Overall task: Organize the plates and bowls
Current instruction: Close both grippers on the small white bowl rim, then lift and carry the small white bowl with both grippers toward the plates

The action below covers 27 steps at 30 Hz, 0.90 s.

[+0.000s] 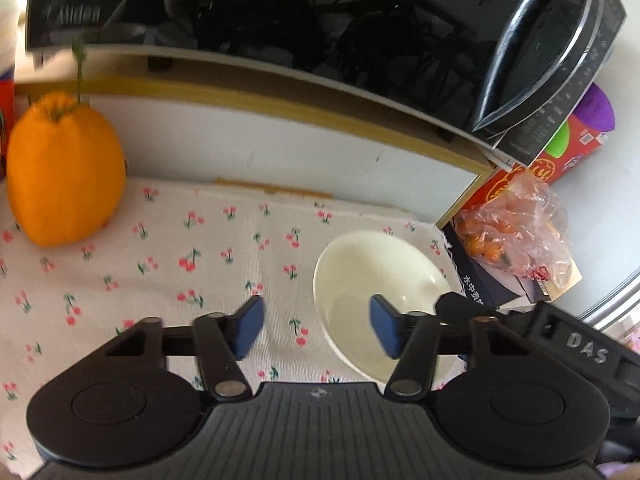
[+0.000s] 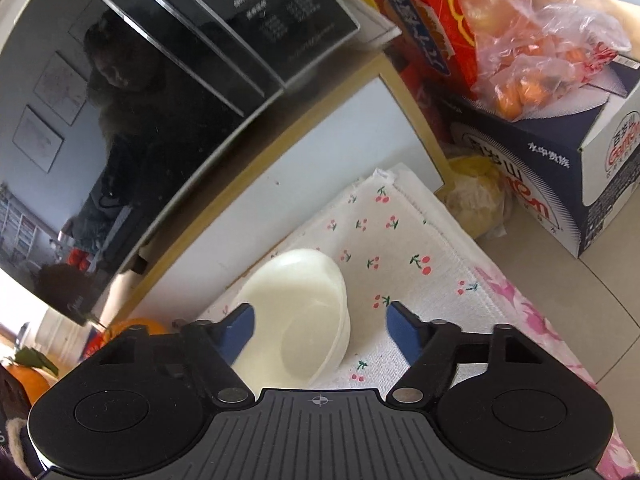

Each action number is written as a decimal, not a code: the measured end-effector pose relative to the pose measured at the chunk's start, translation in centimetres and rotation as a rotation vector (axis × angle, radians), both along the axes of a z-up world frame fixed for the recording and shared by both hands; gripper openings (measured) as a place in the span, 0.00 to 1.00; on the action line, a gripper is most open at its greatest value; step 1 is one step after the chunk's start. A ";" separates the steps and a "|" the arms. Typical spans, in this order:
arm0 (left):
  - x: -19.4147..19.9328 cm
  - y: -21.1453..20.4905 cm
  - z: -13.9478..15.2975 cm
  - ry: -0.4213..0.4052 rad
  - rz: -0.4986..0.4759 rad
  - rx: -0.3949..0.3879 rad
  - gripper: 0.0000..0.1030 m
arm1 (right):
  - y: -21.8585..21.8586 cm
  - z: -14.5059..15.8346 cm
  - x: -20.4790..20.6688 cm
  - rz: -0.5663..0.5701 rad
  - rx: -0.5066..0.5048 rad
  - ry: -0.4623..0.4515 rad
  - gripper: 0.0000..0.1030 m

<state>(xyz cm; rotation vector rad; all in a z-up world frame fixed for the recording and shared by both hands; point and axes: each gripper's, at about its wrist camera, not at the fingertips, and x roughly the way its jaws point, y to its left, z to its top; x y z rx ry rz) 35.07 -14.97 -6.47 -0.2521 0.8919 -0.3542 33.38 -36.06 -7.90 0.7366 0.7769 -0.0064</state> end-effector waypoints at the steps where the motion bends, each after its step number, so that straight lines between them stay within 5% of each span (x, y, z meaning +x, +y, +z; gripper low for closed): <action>1: 0.0 0.0 -0.2 0.008 0.002 -0.008 0.41 | 0.1 -0.2 0.1 0.004 -0.007 0.005 0.56; 5: 0.1 0.3 -0.6 0.031 0.011 -0.041 0.22 | 0.6 -0.8 0.3 0.016 -0.014 0.019 0.29; 9: 0.1 0.2 -0.9 0.044 -0.003 -0.059 0.11 | 0.9 -1.0 0.4 0.025 -0.030 0.029 0.13; 27: -2.2 1.5 2.0 0.034 0.016 -0.017 0.11 | 2.3 2.0 -1.1 0.074 -0.029 0.002 0.12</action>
